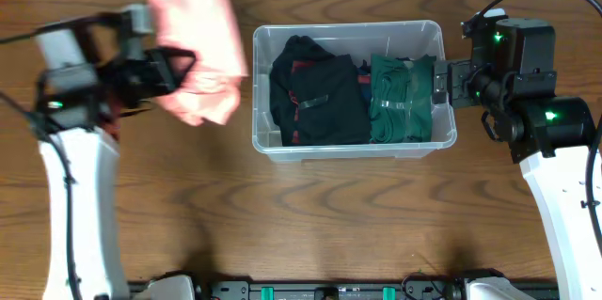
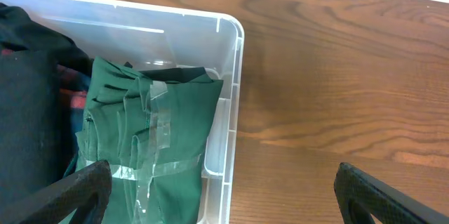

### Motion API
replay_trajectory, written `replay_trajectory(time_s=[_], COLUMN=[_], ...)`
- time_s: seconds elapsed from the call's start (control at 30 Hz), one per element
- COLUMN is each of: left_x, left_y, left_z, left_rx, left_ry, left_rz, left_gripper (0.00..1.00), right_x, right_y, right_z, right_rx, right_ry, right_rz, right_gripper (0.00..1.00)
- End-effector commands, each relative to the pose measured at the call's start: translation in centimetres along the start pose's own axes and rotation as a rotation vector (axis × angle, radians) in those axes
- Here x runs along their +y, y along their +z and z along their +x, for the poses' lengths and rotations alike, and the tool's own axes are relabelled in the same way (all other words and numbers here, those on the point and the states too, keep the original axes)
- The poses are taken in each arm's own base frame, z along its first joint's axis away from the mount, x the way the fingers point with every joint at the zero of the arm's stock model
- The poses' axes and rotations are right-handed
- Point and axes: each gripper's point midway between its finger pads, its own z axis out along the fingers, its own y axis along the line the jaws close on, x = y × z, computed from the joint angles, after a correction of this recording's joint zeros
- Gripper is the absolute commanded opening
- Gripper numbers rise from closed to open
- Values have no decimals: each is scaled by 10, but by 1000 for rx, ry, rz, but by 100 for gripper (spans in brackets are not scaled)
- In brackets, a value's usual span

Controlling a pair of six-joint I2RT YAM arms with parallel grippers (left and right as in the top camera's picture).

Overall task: Pack container
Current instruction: 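Lower the pink garment into the bin's left side and release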

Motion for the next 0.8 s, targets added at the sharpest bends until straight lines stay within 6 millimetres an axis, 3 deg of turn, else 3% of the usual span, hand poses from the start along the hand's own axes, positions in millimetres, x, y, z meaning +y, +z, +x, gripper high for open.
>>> replay_trajectory(time_s=[0.0, 0.1, 0.3, 0.5, 0.6, 0.63, 0.7, 0.77], left_x=[-43, -66, -79, -53, -51, -53, -57, -64], left_y=[20, 46, 101, 147, 163, 166, 168, 165], left_z=[15, 33, 55, 79, 95, 100, 106, 104], left_rx=[48, 105, 174, 263, 327, 347, 374, 375], left_ry=[117, 162, 148, 47, 20, 10, -2, 1], left_rz=[-5, -15, -47, -117, -75, -55, -19, 15], left_gripper=[6, 6, 6, 6, 7, 12, 39, 51], right_x=[-5, -5, -4, -4, -4, -4, -4, -4], right_y=[0, 0, 0, 0, 0, 0, 0, 0], right_z=[2, 3, 5, 8, 7, 7, 7, 7], right_rx=[9, 13, 21, 31, 29, 28, 27, 28], right_ry=[24, 24, 23, 19, 19, 19, 11, 3], right_rz=[15, 16, 16, 15, 15, 15, 15, 15], right_gripper=[99, 99, 99, 99, 99, 99, 99, 99])
